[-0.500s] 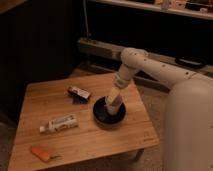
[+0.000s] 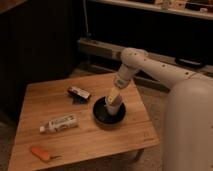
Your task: Place the pepper in the ceramic cup
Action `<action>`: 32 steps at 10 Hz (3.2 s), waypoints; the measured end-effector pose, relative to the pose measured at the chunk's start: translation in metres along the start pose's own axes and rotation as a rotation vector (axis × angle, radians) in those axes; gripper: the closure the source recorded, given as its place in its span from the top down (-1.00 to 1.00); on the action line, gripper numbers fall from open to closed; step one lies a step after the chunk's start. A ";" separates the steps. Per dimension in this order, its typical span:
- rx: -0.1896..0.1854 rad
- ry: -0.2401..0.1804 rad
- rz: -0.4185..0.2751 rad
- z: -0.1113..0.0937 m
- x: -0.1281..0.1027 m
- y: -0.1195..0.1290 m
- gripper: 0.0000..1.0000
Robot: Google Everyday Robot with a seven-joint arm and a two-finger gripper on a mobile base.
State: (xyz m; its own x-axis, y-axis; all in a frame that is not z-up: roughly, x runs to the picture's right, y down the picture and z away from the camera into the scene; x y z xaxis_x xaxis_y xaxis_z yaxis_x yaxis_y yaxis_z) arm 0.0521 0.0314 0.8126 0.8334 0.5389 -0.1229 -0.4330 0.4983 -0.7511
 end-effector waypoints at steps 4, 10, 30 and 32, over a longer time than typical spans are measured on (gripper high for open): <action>0.000 0.000 0.000 0.000 0.000 0.000 0.60; 0.000 0.000 0.000 0.000 0.000 0.000 0.60; 0.287 0.058 -0.365 0.003 -0.089 0.182 0.60; 0.288 0.057 -0.365 0.003 -0.090 0.182 0.60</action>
State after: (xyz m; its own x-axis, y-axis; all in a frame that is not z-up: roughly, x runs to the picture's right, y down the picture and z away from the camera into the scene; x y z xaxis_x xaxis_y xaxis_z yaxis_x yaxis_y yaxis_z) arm -0.1026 0.0759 0.6889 0.9631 0.2587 0.0747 -0.1785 0.8210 -0.5423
